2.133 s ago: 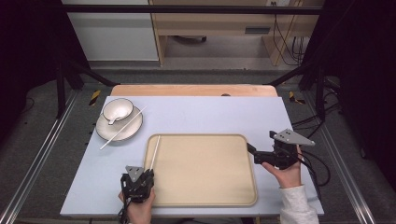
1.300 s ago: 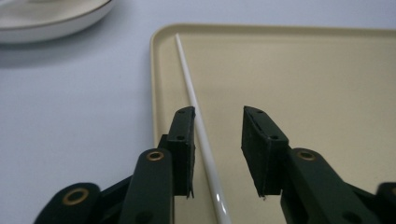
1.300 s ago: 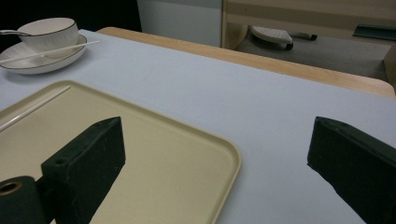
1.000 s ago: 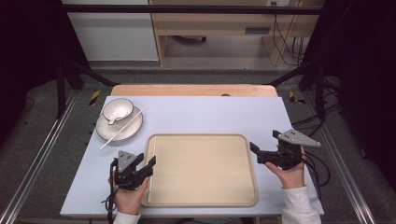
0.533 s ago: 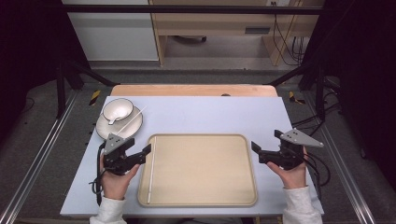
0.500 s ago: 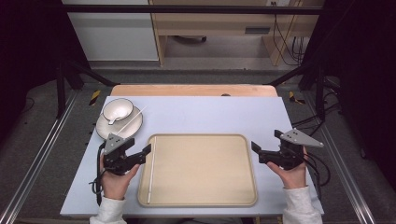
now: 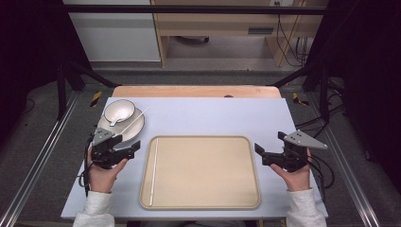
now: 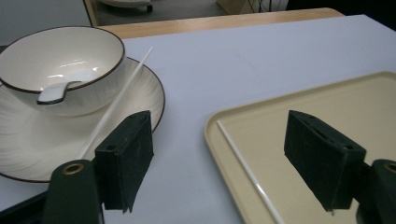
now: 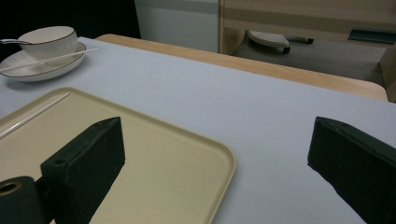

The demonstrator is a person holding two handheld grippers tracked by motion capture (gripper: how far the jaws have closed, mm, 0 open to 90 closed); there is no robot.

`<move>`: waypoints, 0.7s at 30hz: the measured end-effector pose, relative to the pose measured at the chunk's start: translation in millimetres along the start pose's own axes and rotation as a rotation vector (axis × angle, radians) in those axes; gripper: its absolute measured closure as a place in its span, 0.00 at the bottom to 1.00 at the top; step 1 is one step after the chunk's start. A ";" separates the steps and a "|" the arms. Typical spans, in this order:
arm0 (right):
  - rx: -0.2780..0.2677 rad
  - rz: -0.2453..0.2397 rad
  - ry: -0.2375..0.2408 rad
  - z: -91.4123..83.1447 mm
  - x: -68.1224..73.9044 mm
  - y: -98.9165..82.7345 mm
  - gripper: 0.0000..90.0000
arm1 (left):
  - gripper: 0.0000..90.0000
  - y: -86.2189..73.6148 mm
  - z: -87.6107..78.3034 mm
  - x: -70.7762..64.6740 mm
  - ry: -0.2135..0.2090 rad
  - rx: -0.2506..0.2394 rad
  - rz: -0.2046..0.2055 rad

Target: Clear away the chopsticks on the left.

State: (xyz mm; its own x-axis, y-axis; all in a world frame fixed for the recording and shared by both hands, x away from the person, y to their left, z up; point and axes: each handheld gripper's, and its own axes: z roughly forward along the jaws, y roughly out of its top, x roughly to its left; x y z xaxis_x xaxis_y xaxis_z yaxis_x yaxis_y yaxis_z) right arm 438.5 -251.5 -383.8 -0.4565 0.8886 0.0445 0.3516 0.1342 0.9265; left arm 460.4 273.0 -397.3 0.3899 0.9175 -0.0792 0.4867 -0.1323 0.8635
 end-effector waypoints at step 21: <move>0.026 -0.015 -0.008 6.5 1.7 -2.2 0.05 | 0.37 -2.3 36.8 64.5 0.079 0.131 0.041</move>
State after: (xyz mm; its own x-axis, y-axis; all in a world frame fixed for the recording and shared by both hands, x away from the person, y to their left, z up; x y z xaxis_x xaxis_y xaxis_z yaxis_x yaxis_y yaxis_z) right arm 442.3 -247.5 -388.1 -0.4552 0.8900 0.0273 0.3659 0.1590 0.9170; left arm 513.2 318.7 -422.7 0.3510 0.9364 -0.0010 0.5717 -0.2135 0.7922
